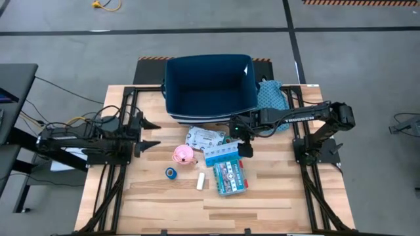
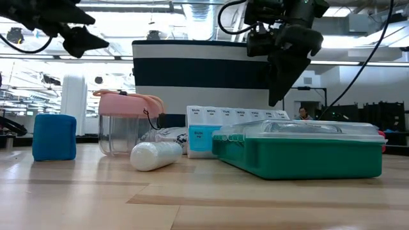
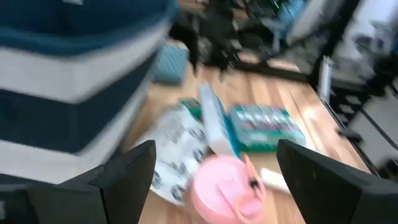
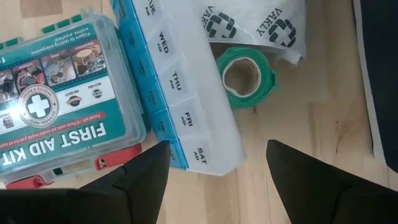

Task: Pick & place medical supplies in basket/bin
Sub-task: Put the blue pill box into the blue bin

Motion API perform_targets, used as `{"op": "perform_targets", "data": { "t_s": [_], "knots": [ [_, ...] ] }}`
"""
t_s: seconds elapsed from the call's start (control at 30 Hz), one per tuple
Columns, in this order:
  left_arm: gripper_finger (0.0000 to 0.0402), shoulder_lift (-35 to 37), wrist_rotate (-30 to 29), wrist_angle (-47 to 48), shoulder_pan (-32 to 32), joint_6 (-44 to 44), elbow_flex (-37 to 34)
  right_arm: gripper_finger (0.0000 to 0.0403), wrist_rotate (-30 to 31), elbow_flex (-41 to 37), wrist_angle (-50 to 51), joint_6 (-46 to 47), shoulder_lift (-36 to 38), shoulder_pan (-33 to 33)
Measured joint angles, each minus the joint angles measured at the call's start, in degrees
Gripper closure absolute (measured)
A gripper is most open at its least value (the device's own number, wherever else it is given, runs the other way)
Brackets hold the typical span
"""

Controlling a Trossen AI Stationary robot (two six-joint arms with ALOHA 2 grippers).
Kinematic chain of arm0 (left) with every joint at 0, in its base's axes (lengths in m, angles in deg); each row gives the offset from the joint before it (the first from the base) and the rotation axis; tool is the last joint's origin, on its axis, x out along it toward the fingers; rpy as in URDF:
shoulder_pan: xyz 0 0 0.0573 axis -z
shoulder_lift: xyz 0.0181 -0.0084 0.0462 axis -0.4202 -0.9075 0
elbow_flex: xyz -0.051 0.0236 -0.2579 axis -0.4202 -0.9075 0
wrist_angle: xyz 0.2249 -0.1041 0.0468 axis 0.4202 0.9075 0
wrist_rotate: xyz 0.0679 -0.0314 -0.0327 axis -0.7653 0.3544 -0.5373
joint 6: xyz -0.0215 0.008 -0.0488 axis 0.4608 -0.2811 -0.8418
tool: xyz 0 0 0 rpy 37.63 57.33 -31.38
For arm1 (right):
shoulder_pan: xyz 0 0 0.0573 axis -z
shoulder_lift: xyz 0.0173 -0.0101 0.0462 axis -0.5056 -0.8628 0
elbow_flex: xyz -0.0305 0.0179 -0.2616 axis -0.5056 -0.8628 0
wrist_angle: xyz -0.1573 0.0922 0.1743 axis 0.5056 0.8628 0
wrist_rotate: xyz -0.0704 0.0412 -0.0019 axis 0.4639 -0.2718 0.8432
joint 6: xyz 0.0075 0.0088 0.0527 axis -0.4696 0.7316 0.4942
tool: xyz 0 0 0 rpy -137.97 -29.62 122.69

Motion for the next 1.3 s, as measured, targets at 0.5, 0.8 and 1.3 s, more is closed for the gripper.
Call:
{"op": "perform_targets", "data": {
  "t_s": [0.5, 0.8, 1.3],
  "knots": [
    [0.0079, -4.79, 5.71, 1.51, 0.0, 1.04, -0.02, 0.0143, -1.47, 0.0, 0.1, 0.02, 0.0, -0.11],
    [0.0106, -4.77, 5.77, 1.55, 0.0, 0.85, -0.04, 0.0143, -3.04, -0.02, 0.5, -2.93, 0.0, -0.11],
    [0.0138, -4.74, 5.36, 1.42, 0.0, -0.32, -0.09, 0.0143, -2.86, 6.12, 7.98, -10.05, -11.0, 1.03]
  ]
}}
